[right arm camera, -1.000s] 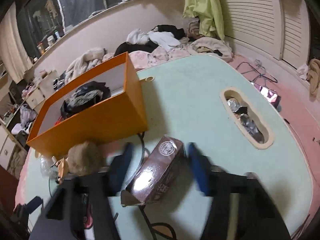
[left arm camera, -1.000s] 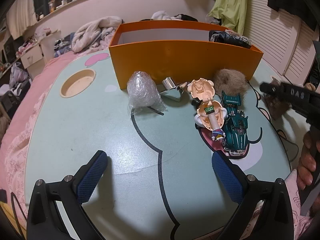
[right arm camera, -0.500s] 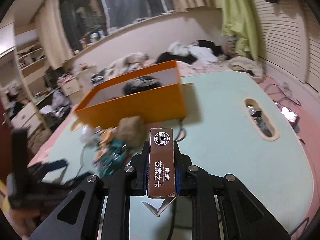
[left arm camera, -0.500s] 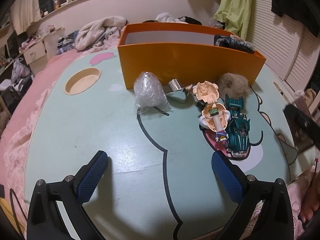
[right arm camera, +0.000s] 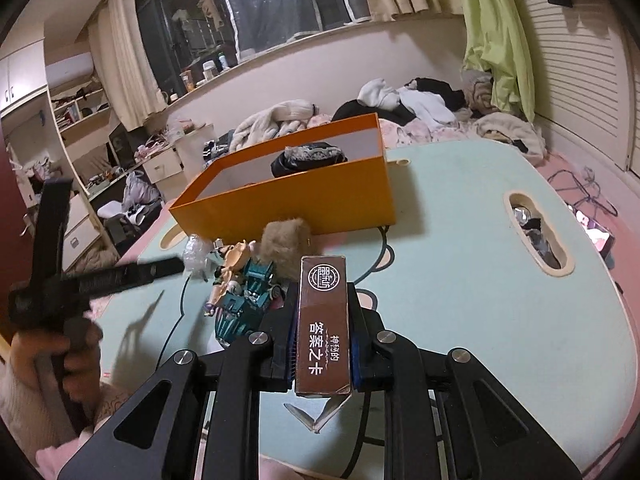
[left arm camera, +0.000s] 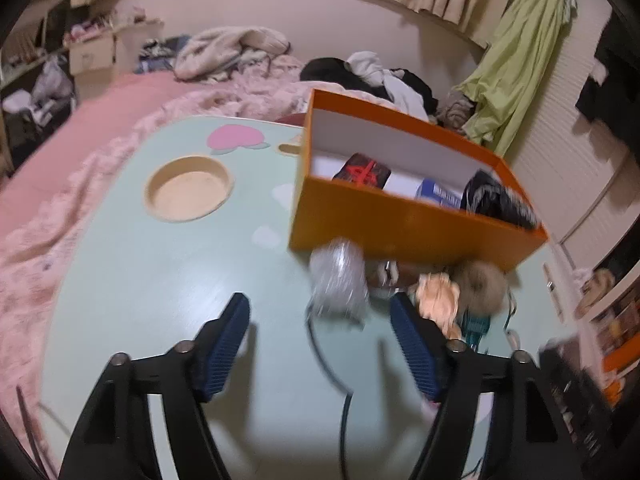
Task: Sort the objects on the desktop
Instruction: 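Drop the packet in the box with the right gripper while the left drops the wrapped ball in, then grasp the round silver trinket on the table with the left gripper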
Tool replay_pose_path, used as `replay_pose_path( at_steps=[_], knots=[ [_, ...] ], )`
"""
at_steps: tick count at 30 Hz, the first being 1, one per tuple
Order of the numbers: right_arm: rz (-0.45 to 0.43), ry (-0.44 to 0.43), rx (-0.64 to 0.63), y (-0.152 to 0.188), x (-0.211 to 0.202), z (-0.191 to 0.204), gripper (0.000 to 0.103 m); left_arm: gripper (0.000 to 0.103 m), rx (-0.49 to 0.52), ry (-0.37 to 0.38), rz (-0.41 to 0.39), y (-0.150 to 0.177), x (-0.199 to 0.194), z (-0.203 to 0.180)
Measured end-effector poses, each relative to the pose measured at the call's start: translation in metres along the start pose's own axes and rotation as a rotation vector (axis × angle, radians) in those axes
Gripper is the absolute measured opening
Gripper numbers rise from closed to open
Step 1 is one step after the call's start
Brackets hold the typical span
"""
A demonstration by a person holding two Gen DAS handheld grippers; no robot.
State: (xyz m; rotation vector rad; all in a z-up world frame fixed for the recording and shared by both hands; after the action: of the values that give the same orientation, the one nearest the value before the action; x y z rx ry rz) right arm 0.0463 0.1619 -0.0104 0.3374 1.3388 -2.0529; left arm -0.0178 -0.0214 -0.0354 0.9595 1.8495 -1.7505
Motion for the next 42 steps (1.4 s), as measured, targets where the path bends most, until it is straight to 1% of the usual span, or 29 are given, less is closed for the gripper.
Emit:
replay_pose_path(
  at_steps=[1,2,3,5,6,8,12,16,18,20,22,25,27,29,30,31,32,33,34,35,36,38,39,40,42],
  knots=[
    [0.002,0.001,0.001,0.0,0.0,0.0,0.02,0.06,-0.005,0.011,0.007,-0.003,0.006,-0.001],
    [0.001,0.0,0.0,0.0,0.0,0.0,0.02,0.058,-0.005,0.022,0.019,-0.004,0.013,-0.002],
    [0.0,0.001,0.0,0.0,0.0,0.0,0.02,0.05,-0.007,0.032,0.036,-0.004,0.022,-0.004],
    [0.0,0.002,-0.002,0.0,0.0,0.0,0.02,0.039,-0.001,0.027,0.025,-0.002,0.024,-0.006],
    [0.001,0.001,-0.003,-0.001,0.001,-0.001,0.02,0.029,-0.003,0.029,0.025,-0.001,0.025,-0.007],
    [0.001,0.0,-0.001,-0.001,0.001,-0.001,0.02,0.029,-0.019,0.052,0.014,0.003,0.021,-0.007],
    [0.005,-0.001,0.004,0.001,0.001,0.001,0.02,0.028,0.02,0.027,-0.044,0.007,0.001,-0.008],
    [0.01,-0.002,0.009,-0.002,0.001,0.002,0.02,0.028,0.074,0.032,-0.124,-0.002,-0.029,-0.019],
    [0.007,-0.009,0.015,-0.009,0.002,0.006,0.02,0.028,0.099,0.06,-0.154,-0.014,-0.04,-0.028],
    [-0.017,-0.032,0.02,-0.026,0.003,0.012,0.02,0.028,0.119,0.092,-0.17,-0.03,-0.042,-0.038],
    [-0.05,-0.043,0.014,-0.047,0.004,0.021,0.02,0.028,0.13,0.106,-0.179,-0.045,-0.039,-0.047],
    [-0.117,-0.046,-0.02,-0.09,0.015,0.035,0.02,0.028,0.141,0.109,-0.198,-0.071,-0.032,-0.056],
    [-0.126,-0.036,-0.032,-0.105,0.027,0.039,0.02,0.028,0.146,0.094,-0.217,-0.088,-0.024,-0.059],
    [-0.117,-0.005,-0.025,-0.117,0.045,0.035,0.021,0.031,0.136,0.067,-0.211,-0.094,-0.013,-0.055],
    [-0.106,0.01,-0.021,-0.117,0.053,0.031,0.022,0.045,0.123,0.06,-0.194,-0.093,-0.004,-0.052],
    [-0.071,0.028,-0.012,-0.115,0.065,0.025,0.023,0.071,0.116,0.062,-0.17,-0.09,0.004,-0.051],
    [-0.041,0.038,-0.001,-0.111,0.072,0.02,0.028,0.078,0.104,0.068,-0.124,-0.083,0.016,-0.049],
    [-0.007,0.048,0.011,-0.105,0.078,0.014,0.038,0.08,0.114,0.066,-0.13,-0.08,0.02,-0.048],
    [-0.007,0.044,0.012,-0.099,0.081,0.01,0.039,0.081,0.154,0.031,-0.169,-0.079,0.018,-0.049],
    [-0.044,0.043,-0.014,-0.097,0.076,0.011,0.045,0.081,0.195,-0.003,-0.167,-0.076,0.02,-0.051],
    [-0.049,0.048,-0.039,-0.096,0.074,0.013,0.049,0.081,0.228,-0.021,-0.168,-0.075,0.02,-0.054],
    [-0.046,0.087,-0.097,-0.089,0.074,0.018,0.057,0.08,0.233,-0.009,-0.17,-0.072,0.019,-0.058],
    [-0.05,0.1,-0.101,-0.088,0.074,0.018,0.058,0.08,0.22,0.011,-0.181,-0.073,0.017,-0.058],
    [-0.05,0.094,-0.096,-0.09,0.072,0.018,0.058,0.08,0.202,0.038,-0.194,-0.073,0.013,-0.057],
    [-0.074,0.037,-0.047,-0.095,0.061,0.019,0.059,0.08,0.157,0.057,-0.223,-0.074,0.001,-0.052]
  ],
)
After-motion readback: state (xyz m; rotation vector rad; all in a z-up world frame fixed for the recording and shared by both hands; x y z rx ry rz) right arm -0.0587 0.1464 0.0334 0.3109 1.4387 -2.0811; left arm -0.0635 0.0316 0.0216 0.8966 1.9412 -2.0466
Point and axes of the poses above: each gripper's, at about its wrist camera, not at the fingertips, and x roughly the way its jaws point, z to its left, y to its underside, the point moved 9 cm from there along x, roughly the way its jaws point, and after that the axes turned 13 degrees about x, right-handed, at the moved point
